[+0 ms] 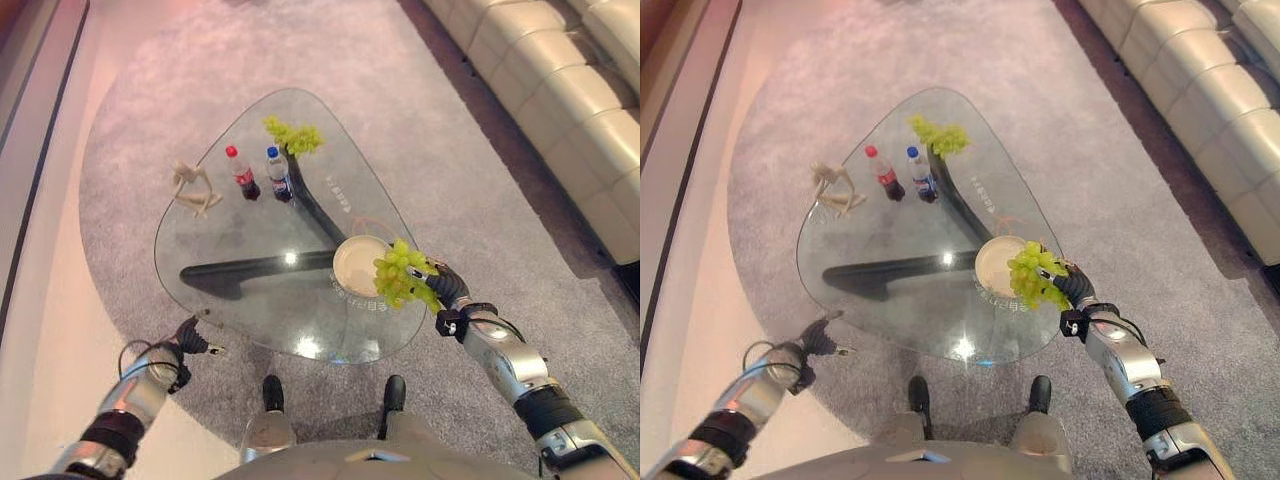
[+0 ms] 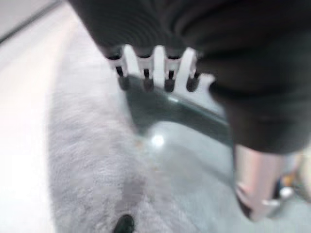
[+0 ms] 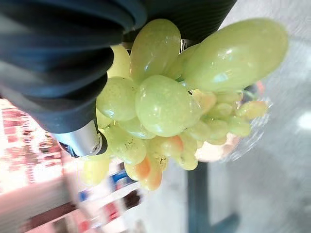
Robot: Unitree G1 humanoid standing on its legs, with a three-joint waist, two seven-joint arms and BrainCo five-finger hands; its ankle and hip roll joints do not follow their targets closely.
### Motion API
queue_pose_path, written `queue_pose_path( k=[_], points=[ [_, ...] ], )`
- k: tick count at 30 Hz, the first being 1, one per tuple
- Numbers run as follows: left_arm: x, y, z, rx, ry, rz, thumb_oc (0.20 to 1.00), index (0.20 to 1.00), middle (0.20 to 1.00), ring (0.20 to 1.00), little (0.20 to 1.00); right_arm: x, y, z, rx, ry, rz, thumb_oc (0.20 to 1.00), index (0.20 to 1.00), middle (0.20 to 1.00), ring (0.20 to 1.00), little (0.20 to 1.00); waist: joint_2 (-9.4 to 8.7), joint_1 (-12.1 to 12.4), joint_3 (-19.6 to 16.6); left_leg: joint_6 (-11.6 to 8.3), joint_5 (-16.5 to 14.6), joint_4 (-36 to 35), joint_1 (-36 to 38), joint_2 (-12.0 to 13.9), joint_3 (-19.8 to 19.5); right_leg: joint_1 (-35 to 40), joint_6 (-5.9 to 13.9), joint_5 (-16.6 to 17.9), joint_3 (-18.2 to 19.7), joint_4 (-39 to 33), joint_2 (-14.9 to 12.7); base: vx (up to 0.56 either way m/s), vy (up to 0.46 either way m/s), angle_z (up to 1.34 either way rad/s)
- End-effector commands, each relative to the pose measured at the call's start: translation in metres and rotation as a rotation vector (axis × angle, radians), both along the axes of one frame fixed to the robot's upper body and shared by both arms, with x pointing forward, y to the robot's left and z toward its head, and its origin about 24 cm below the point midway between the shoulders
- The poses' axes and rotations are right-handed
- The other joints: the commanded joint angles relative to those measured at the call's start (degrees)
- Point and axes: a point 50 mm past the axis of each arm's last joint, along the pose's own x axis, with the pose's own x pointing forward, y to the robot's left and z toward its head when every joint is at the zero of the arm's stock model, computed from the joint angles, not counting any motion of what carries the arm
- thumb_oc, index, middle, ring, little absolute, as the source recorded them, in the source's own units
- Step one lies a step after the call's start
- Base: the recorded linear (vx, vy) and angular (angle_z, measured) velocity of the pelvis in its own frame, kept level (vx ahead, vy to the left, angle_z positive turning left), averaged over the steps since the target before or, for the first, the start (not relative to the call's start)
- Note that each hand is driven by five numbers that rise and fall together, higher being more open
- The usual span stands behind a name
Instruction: Pick up fruits into the plate
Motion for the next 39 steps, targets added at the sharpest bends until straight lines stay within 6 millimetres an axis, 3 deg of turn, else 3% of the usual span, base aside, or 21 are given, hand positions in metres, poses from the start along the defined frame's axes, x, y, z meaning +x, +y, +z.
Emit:
queue_pose_path(
  k=[1, 5, 9, 15, 19, 21, 25, 26, 30, 33, 37, 39],
  points=[
    [0.005, 0.014, 0.001, 0.073, -0.121, 0.086, 1.0, 1.0, 1.0, 1.0, 1.0, 0.042, 0.005, 0.057, -0.004, -0.276, -0.03, 0.2, 0.2, 0.2, 0.2, 0.2, -1.9, 2.26, 3.57, 3.09, -3.7, 2.99, -4.47, -3.54, -3.3, -1.23, -1.02, -6.24, -0.64, 7.21, -0.09, -0.05, -0.062, 0.11],
    [-0.013, 0.02, -0.015, 0.103, -0.1, 0.165, 1.0, 1.0, 1.0, 1.0, 1.0, 0.057, -0.005, 0.06, -0.064, -0.261, -0.098, 0.2, 0.2, 0.2, 0.2, 0.2, -2.48, 3.74, 5.7, 3.08, -3.72, 3.06, -5.86, -4.24, -4.62, -2.17, -1.58, -6.38, -0.98, 7.66, 0.36, -0.02, -0.047, 0.09],
    [-0.019, 0.02, -0.02, 0.101, -0.106, 0.196, 1.0, 1.0, 1.0, 1.0, 1.0, 0.072, -0.015, 0.07, -0.109, -0.257, -0.163, 0.2, 0.2, 0.2, 0.2, 0.2, -1.94, 5.0, 7.71, 2.95, -3.4, 2.61, -6.89, -4.82, -5.22, -2.92, -1.84, -6.42, -1.85, 7.89, 0.48, -0.03, 0.006, 0.14],
    [-0.012, 0.015, -0.018, 0.076, -0.149, 0.2, 1.0, 1.0, 1.0, 1.0, 1.0, 0.088, -0.024, 0.098, -0.189, -0.32, -0.187, 0.2, 0.2, 0.2, 0.2, 0.2, -0.1, 6.24, 10.82, 2.85, -3.17, 3.87, -9.81, -6.02, -6.42, -5.36, -2.25, -6.68, -2.55, 9.41, 0.19, -0.04, 0.057, 0.12],
    [-0.005, 0.016, -0.013, 0.069, -0.187, 0.219, 1.0, 1.0, 1.0, 1.0, 1.0, 0.094, -0.024, 0.107, -0.226, -0.324, -0.177, 0.2, 0.2, 0.2, 0.2, 0.2, -0.12, 6.68, 12.42, 3.03, -3.46, 5.09, -11.45, -6.7, -6.76, -6.75, -2.36, -6.87, -2.6, 10.31, 0.13, -0.03, 0.009, 0.12],
    [0.001, 0.017, -0.01, 0.072, -0.203, 0.227, 1.0, 1.0, 1.0, 1.0, 1.0, 0.096, -0.027, 0.102, -0.255, -0.262, -0.186, 0.2, 0.2, 0.2, 0.2, 0.2, -0.2, 6.89, 13.15, 3.09, -3.54, 6.05, -12.49, -6.99, -6.89, -7.83, -2.38, -6.95, -2.59, 11.22, 0.09, -0.04, -0.013, 0.13],
    [0.008, 0.015, -0.006, 0.073, -0.216, 0.234, 1.0, 1.0, 1.0, 1.0, 1.0, 0.091, -0.043, 0.071, -0.321, -0.062, -0.218, 0.2, 0.2, 0.2, 0.2, 0.2, -0.08, 7.24, 14.21, 3.43, -3.81, 7.53, -13.55, -7.36, -7.08, -9.17, -2.5, -7.16, -2.64, 12.79, 0.01, -0.03, -0.01, 0.05],
    [0.013, 0.014, -0.004, 0.071, -0.227, 0.23, 1.0, 1.0, 1.0, 1.0, 1.0, 0.086, -0.053, 0.057, -0.343, 0.036, -0.242, 0.2, 0.2, 0.2, 0.2, 0.2, 0.22, 7.49, 14.69, 3.6, -4.02, 8.23, -13.88, -7.64, -7.16, -9.46, -2.56, -7.27, -2.93, 13.33, -0.14, -0.04, -0.019, 0.03],
    [0.023, 0.004, -0.001, 0.052, -0.26, 0.203, 1.0, 1.0, 1.0, 1.0, 1.0, 0.07, -0.082, 0.033, -0.368, 0.218, -0.359, 0.2, 0.2, 0.2, 0.2, 0.2, 1.97, 8.39, 15.46, 3.98, -4.61, 10.66, -15.23, -8.4, -7.47, -10.49, -2.8, -8.04, -4.07, 15.57, -0.87, -0.04, 0.001, 0.07],
    [0.029, -0.005, 0.001, 0.022, -0.285, 0.177, 1.0, 1.0, 1.0, 1.0, 1.0, 0.061, -0.1, 0.03, -0.373, 0.317, -0.404, 0.2, 0.2, 0.2, 0.2, 0.2, 4.38, 9.18, 15.46, 4.2, -4.54, 12.47, -17.41, -9.55, -7.96, -12.57, -2.98, -8.42, -5.2, 17.88, -1.78, -0.04, 0.051, 0.09],
    [0.031, -0.007, 0.003, 0.021, -0.29, 0.175, 1.0, 1.0, 1.0, 1.0, 1.0, 0.061, -0.106, 0.036, -0.431, 0.313, -0.386, 0.2, 0.2, 0.2, 0.2, 0.2, 5.38, 9.52, 15.46, 4.51, -4.7, 14.13, -19.63, -10.47, -8.12, -14.86, -3.14, -8.83, -5.58, 19.9, -2.43, -0.04, 0.011, 0.09],
    [0.032, -0.006, 0.004, 0.03, -0.288, 0.174, 1.0, 1.0, 1.0, 1.0, 1.0, 0.068, -0.109, 0.05, -0.553, 0.256, -0.349, 0.2, 0.2, 0.2, 0.2, 0.2, 5.69, 9.81, 15.46, 4.83, -4.87, 15.47, -21.34, -10.98, -8.1, -16.92, -3.25, -9.07, -5.86, 21.69, -2.88, -0.06, -0.03, 0.11]
  ],
)
